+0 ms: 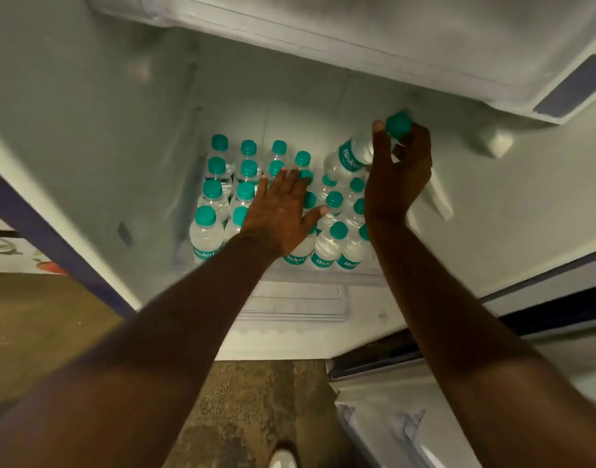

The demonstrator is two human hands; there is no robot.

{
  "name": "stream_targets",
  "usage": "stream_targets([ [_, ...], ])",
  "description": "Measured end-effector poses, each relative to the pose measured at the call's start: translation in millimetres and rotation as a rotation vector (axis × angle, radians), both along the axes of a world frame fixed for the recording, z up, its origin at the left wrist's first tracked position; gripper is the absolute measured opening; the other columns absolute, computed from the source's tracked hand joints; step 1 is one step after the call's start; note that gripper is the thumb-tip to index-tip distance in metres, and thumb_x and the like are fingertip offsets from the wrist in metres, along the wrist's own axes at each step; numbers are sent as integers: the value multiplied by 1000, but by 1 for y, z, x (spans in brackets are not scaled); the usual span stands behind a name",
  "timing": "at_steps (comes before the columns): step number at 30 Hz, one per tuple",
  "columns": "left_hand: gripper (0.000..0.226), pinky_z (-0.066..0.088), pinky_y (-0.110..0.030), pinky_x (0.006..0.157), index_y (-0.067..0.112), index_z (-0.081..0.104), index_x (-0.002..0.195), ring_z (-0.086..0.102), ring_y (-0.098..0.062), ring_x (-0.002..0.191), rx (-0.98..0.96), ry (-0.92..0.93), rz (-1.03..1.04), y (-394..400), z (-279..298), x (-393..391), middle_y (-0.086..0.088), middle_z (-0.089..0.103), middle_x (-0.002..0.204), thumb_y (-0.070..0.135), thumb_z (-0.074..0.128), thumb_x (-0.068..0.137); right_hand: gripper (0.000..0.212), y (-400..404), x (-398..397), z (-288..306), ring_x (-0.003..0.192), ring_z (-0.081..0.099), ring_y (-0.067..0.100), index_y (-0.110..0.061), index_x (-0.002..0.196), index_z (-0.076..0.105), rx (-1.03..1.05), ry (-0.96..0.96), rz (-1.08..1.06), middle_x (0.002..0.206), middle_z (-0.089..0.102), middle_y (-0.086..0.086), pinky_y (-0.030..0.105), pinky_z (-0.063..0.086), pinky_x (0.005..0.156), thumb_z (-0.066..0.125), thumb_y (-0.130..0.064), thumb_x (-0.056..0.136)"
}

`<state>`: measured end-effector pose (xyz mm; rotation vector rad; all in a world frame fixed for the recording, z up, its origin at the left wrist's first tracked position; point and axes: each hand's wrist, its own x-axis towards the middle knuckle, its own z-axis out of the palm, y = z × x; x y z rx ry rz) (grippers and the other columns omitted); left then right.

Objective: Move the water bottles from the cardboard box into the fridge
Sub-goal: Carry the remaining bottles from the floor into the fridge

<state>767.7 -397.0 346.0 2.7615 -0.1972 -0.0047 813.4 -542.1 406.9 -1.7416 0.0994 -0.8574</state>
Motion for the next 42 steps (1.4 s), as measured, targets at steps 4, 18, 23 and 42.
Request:
stream_targets([
  [4,79,-5,-47,126,17,2,161,-7,-26,156,171,46,28,4,-4,18,-8,-4,170,66,13,100,37,6,39,-5,92,61,5,-6,114,62,-63,43,31,109,70,2,4,48,80,74,-30,89],
  [18,83,-1,-49,127,13,-12,160,-16,-30,154,341,67,95,-6,-17,26,-11,-17,168,66,-2,97,43,23,115,-55,99,68,17,-13,113,67,-658,644,174,112,71,1,20,40,74,76,-44,85],
  [23,81,0,-49,127,13,-13,160,-17,-30,154,342,70,93,-5,-20,26,-11,-17,168,66,0,99,41,24,120,-57,92,64,17,-11,112,65,-720,779,210,115,70,4,22,40,75,75,-42,87],
  [42,79,-1,-49,127,17,-13,160,-15,-32,154,347,121,91,-8,-12,29,-11,-17,168,65,3,99,36,25,112,-43,113,61,22,-6,129,57,-800,844,267,130,63,10,24,44,93,58,-28,101],
])
